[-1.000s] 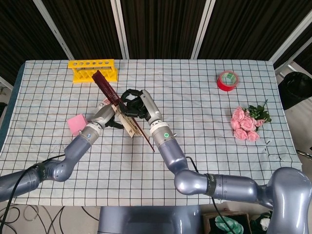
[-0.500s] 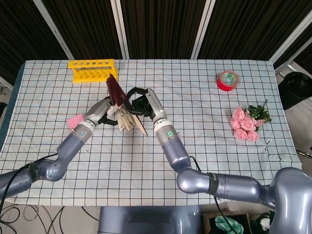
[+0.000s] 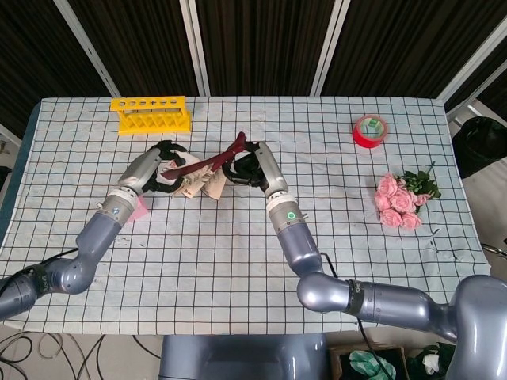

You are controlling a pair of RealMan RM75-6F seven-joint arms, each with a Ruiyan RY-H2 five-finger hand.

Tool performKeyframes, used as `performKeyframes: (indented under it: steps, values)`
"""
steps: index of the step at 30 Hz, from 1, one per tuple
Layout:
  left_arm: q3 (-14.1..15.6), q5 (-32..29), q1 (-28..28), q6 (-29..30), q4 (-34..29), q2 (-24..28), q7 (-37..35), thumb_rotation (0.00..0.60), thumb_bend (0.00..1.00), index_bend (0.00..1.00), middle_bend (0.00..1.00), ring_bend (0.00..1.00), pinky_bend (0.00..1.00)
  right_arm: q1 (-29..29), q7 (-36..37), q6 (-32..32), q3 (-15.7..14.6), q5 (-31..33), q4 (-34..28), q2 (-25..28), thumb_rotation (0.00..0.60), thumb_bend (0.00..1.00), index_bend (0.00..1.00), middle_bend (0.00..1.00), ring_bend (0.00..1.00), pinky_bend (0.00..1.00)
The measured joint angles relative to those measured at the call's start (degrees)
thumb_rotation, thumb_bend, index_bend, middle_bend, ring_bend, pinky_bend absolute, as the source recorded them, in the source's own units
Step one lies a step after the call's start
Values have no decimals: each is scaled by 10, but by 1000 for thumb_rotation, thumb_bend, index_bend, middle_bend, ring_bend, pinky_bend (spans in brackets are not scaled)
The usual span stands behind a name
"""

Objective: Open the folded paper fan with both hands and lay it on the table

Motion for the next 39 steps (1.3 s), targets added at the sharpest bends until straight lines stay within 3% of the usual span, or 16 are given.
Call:
performKeyframes:
  steps: [23,32,39]
  values:
    - [2,-7,5,22,-14,17,6,600,524,779,195,3,42,-44,-34,40,-55,-72,57,9,600,628,910,985,1000,918]
    - [-4,-1,7,52,-17,10,8,600,524,779,195,3,43,-59,-40,65,-78,-152,93,4,600,628,911,985,1000,918]
    - [-9,26,15,109,-6,-16,9,600,524,779,196,3,42,-82,-36,90,-104,-232,131,-2,600,628,910,985,1000,918]
